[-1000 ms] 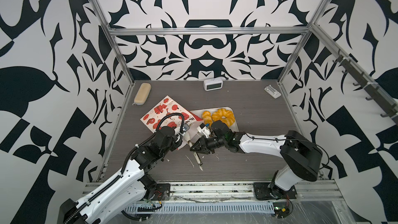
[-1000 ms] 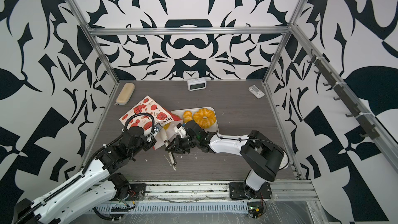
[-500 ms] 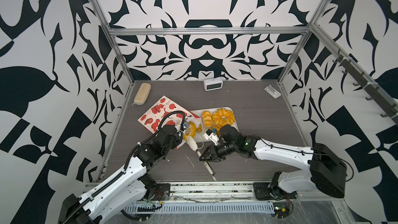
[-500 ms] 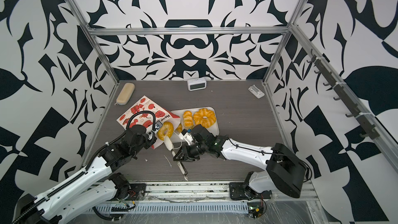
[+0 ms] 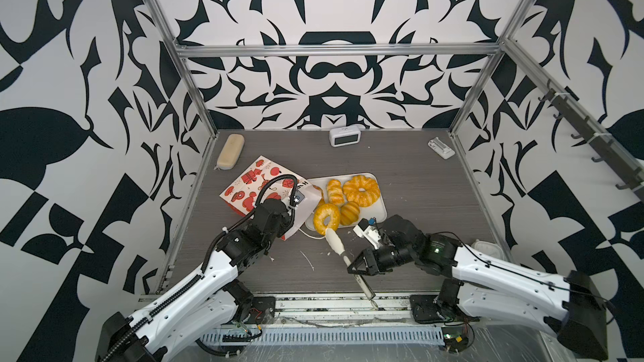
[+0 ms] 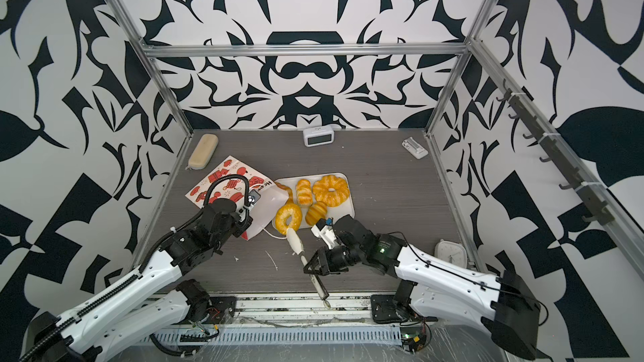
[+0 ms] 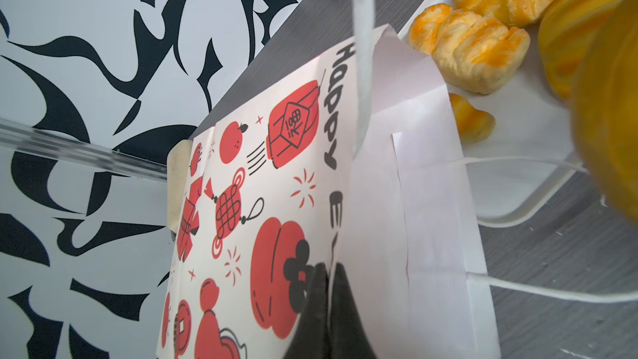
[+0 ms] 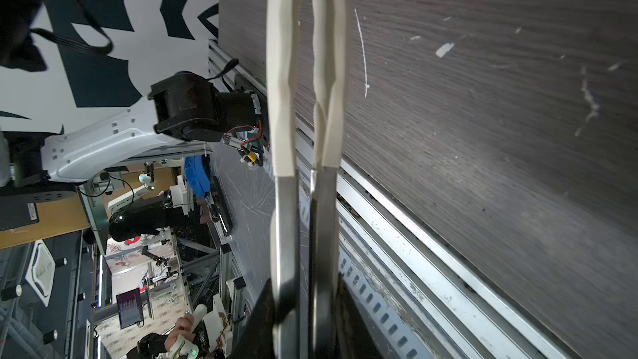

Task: Take the fake bread out of the paper bag
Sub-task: 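Pull the yellow bread out of the bag with the right tongs, then lower the yellow bread onto the white tray with the right tongs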

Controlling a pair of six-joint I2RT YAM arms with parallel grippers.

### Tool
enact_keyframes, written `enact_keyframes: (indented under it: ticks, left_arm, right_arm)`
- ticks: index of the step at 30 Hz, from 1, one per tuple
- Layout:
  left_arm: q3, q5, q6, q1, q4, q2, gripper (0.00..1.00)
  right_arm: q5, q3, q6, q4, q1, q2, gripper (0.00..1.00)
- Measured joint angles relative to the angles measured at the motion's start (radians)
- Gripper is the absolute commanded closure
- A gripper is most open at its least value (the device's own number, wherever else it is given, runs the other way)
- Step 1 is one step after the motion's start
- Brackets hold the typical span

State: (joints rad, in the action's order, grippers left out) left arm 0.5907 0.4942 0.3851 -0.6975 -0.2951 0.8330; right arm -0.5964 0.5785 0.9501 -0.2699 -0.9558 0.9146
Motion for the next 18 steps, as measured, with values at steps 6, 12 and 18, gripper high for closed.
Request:
enact_keyframes:
  ticks: [6, 12, 18]
  left_arm:
    - [0.0, 0.0, -0.003, 0.002, -0.001, -0.008, 1.0]
    - [0.0, 0.007, -0.004, 0.004, -0.014, -0.043, 1.0]
    - [0.0, 0.01, -0.004, 0.004, -0.024, -0.059, 1.0]
  right_arm:
    - [0.032, 0.002, -0.037, -0.073, 0.095, -0.025, 1.0]
    - [0.005, 0.022, -0.101, -0.126, 0.277, 0.03, 1.0]
    - [-0.055, 0.08, -0.171, -0.114, 0.402, 0.158, 1.0]
